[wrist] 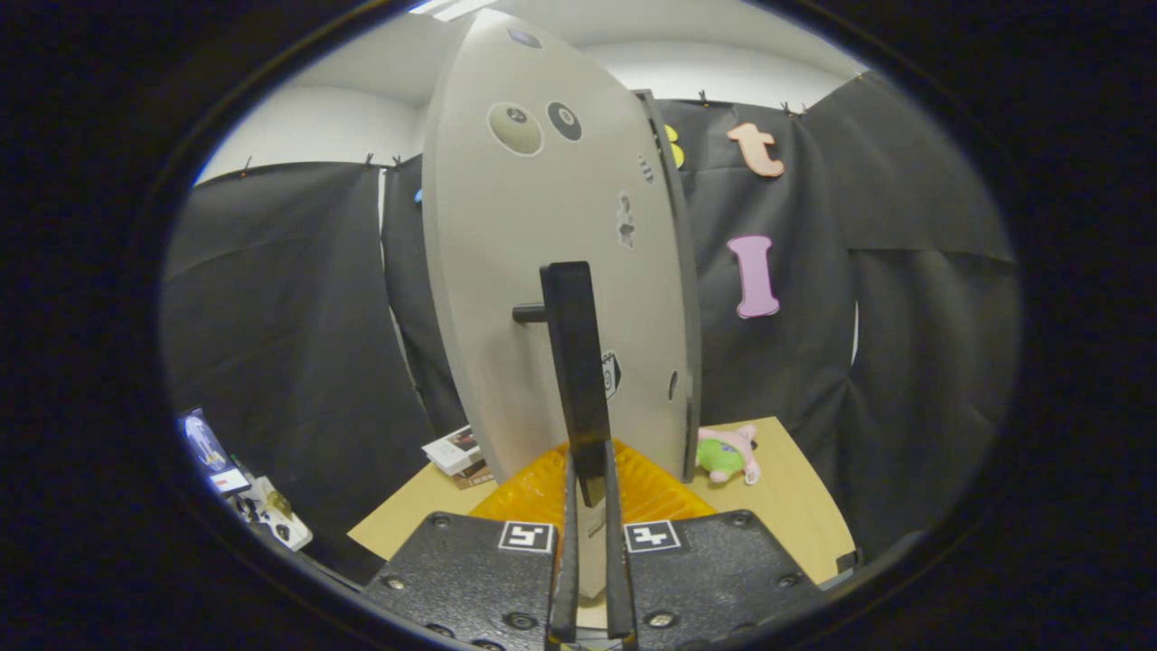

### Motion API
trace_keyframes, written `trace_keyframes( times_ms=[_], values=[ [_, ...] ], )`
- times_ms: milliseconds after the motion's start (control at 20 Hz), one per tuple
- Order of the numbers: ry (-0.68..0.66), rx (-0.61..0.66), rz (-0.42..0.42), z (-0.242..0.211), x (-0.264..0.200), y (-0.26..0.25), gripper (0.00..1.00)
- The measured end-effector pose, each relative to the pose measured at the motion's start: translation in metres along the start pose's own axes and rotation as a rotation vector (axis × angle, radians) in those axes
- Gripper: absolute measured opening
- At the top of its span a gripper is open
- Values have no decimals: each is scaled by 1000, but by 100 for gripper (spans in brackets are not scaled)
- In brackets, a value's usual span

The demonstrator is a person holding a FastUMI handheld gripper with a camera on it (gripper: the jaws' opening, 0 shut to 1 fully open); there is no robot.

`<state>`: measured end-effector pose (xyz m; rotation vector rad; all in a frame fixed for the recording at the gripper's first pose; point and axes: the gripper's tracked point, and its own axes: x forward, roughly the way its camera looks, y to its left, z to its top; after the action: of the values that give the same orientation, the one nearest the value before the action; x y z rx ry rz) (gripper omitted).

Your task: Open the shoe cabinet door, grab the shoes and put them into the shoe cabinet, then close the shoe cabinet door.

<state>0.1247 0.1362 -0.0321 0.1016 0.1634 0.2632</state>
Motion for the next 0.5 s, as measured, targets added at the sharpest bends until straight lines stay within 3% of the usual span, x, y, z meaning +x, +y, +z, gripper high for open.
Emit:
trace_keyframes(
  times_ms=[300,500],
  values=[
    [12,-3,-62,1,-6,-21,5],
    [37,-14,-25,0,-11,-26,4]
  ],
)
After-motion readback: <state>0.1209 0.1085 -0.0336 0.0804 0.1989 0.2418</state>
